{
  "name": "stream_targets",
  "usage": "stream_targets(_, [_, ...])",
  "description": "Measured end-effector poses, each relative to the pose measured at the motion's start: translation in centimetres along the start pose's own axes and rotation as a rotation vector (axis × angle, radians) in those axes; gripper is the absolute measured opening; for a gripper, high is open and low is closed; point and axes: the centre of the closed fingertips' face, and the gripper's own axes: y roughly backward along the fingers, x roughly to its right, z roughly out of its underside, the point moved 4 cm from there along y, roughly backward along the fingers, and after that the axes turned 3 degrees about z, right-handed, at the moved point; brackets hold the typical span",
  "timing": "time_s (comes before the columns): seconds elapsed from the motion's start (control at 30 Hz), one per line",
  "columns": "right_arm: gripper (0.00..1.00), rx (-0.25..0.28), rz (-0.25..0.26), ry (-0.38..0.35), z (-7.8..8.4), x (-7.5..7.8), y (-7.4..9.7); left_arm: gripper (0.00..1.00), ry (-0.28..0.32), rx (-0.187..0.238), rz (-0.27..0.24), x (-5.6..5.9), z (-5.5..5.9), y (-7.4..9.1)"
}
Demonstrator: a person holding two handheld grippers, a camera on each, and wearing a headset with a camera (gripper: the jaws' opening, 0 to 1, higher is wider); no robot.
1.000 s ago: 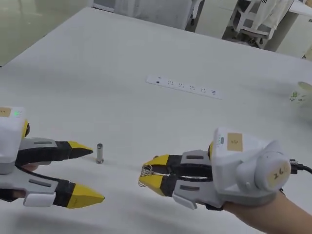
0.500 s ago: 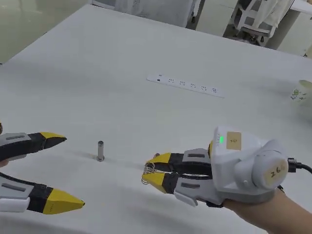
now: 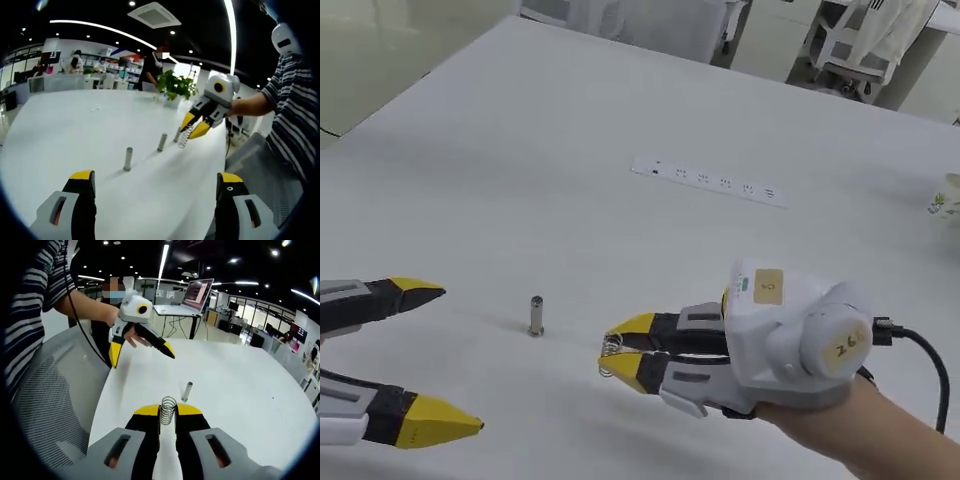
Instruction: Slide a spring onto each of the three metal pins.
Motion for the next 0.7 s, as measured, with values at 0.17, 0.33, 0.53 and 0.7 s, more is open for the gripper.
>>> stream_targets(0.17, [0.08, 0.014, 0.004, 0.032, -1.4, 1.0, -0.8, 0.98, 0.005, -0.005, -0.008, -0.1, 0.1, 0.0])
stream_targets(0.33, [0.08, 0.043, 0.005, 0.047, -3.2, 2.2, -1.7, 0.98, 0.007, -0.006, -0.011, -0.2, 0.1, 0.1])
stream_targets(0.53, [0.08, 0.082, 0.012, 0.052, -5.3, 3.5, -3.0, 0.98, 0.01, -0.002, -0.016, -0.4, 0.0, 0.2])
stream_targets(0.7, [0.08, 0.083, 0.017, 0.021, -5.5, 4.0, -4.4, 0.98, 0.01, -0.006, -0.022, -0.4, 0.1, 0.4])
